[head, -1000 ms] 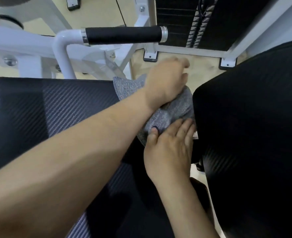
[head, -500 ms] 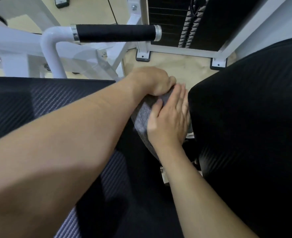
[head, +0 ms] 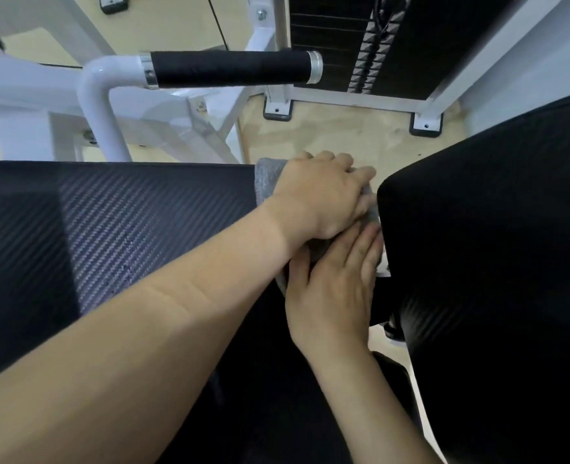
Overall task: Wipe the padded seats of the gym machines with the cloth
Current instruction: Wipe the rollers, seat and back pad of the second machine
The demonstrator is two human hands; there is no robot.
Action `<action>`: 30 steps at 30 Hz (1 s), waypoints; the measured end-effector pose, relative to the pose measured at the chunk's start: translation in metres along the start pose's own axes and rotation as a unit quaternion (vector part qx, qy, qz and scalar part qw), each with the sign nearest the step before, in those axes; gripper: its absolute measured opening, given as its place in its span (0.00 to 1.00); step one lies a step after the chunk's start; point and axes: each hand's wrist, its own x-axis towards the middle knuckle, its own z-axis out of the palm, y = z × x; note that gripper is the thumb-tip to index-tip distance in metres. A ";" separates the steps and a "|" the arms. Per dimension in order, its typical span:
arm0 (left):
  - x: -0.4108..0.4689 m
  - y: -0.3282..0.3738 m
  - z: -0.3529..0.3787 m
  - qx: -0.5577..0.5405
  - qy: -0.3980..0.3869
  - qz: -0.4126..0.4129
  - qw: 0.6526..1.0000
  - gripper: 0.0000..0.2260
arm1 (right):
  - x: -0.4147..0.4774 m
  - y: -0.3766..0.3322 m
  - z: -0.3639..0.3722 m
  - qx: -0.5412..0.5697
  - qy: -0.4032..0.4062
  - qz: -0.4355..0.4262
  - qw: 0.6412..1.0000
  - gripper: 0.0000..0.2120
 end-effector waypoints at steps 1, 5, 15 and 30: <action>0.001 -0.004 0.001 0.002 0.029 -0.011 1.000 0.20 | 0.011 -0.002 -0.002 -0.005 0.003 0.007 1.000 0.40; 0.025 -0.017 -0.017 -0.085 -0.107 -0.132 0.982 0.24 | 0.063 -0.009 -0.012 0.040 0.000 0.026 0.999 0.42; -0.054 -0.006 0.004 0.034 0.048 -0.072 0.996 0.24 | -0.019 0.003 0.010 -0.039 -0.015 -0.102 0.994 0.37; -0.024 -0.046 -0.030 -0.067 -0.022 -0.244 0.967 0.20 | 0.089 -0.020 -0.025 -0.084 -0.075 -0.137 0.984 0.29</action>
